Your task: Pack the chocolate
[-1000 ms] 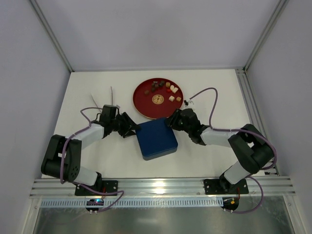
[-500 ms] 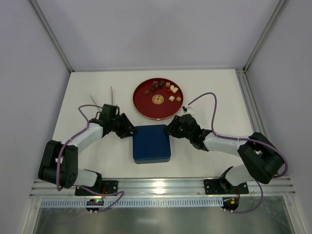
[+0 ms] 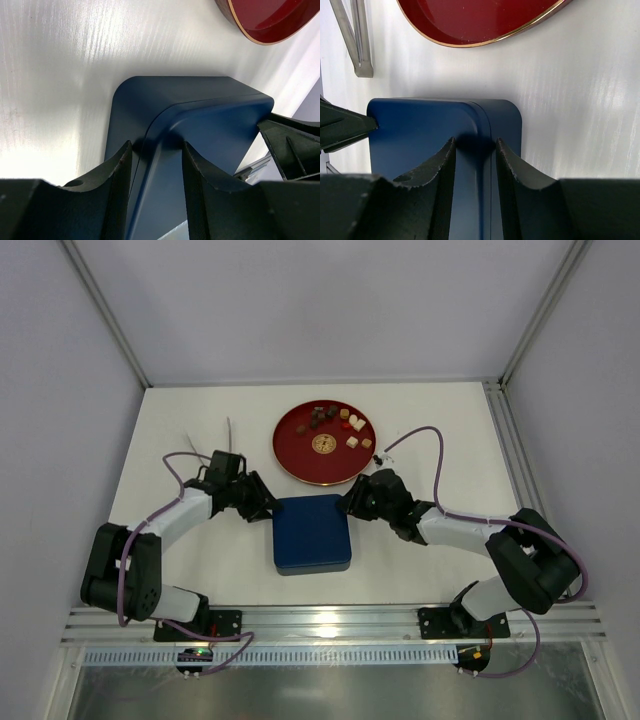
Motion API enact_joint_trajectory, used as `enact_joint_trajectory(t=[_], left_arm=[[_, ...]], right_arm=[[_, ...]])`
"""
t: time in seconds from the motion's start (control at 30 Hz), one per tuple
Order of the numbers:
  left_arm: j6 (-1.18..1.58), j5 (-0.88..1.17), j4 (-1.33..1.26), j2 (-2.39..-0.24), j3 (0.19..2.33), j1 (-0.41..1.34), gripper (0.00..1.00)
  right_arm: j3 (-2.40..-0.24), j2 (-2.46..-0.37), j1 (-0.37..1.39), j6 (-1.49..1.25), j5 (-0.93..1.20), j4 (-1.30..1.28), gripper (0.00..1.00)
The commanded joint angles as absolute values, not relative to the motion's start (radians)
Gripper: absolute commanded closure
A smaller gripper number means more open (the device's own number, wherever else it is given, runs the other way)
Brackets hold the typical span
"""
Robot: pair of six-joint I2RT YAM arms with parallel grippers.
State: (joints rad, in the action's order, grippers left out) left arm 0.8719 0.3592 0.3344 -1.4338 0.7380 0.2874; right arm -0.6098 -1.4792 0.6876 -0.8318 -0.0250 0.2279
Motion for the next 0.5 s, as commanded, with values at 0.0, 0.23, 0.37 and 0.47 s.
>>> enact_joint_trajectory(t=[0.0,0.23,0.37,0.47], left_arm=[[0.787,0.167,0.543,-1.54,0.664,0.305,0.6],[0.781,0.143,0.569,-1.566,0.675,0.304,0.59],[0.784,0.114,0.574,-1.604,0.672,0.305,0.61],[0.798,0.121,0.557,-1.641,0.658,0.307,0.66]], right_arm=[[-0.52,-1.572,0.701,-0.744,-0.014,-0.11,0.66],[-0.502,-1.559,0.7,-0.744,0.034,-0.08,0.67],[-0.445,-1.577,0.701,-0.776,0.044,-0.006,0.69],[-0.404,-1.614,0.701,-0.799,0.063,0.089,0.71]])
